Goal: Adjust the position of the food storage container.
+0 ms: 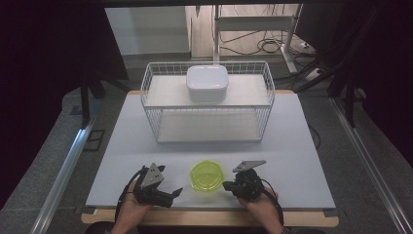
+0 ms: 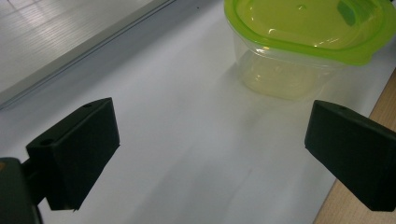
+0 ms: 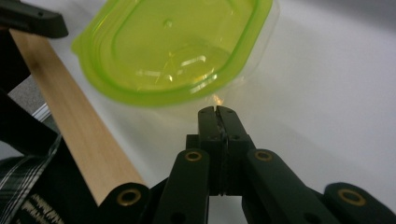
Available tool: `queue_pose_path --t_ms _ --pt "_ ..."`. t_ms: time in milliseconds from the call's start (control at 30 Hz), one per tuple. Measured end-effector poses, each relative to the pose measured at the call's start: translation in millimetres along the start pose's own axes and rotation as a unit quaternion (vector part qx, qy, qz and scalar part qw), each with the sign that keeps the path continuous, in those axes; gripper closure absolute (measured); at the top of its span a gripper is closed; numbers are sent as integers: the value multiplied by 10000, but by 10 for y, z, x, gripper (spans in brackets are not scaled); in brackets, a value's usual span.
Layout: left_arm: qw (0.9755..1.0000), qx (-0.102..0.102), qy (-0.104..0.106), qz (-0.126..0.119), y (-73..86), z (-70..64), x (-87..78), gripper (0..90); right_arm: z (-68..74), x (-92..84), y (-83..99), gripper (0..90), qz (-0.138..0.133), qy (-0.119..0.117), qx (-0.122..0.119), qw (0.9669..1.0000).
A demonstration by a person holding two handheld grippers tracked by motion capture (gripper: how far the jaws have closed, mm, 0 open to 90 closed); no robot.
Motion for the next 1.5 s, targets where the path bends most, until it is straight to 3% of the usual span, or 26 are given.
queue_pose_path --t_ms 467,667,1000,1133,1500 --pt "10000 -11 -9 35 4 6 -9 28 -108 118 -144 893 -108 160 -6 9998" --pt "9999 -120 -8 -14 0 20 -67 29 -215 -25 -100 691 -334 381 -156 9986" --pt "9999 -115 -64 -22 90 -6 -127 25 -339 -178 -48 280 -765 425 -238 9959" --pt "9999 -114 -85 -39 112 1 -134 21 -352 -189 1 157 -778 431 -353 9954" --pt "9999 -82 -99 -44 129 1 -134 19 -410 -170 102 61 -729 449 -317 9958"
Point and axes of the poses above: each handheld gripper's, and its own axes: x roughly forward along the jaws, y roughly out of its underside, z roughly to its left, the point moved 3 cm from there along x, roughly forward along the jaws, and after that the axes turned 9 degrees about y, right-handed, at the moved point
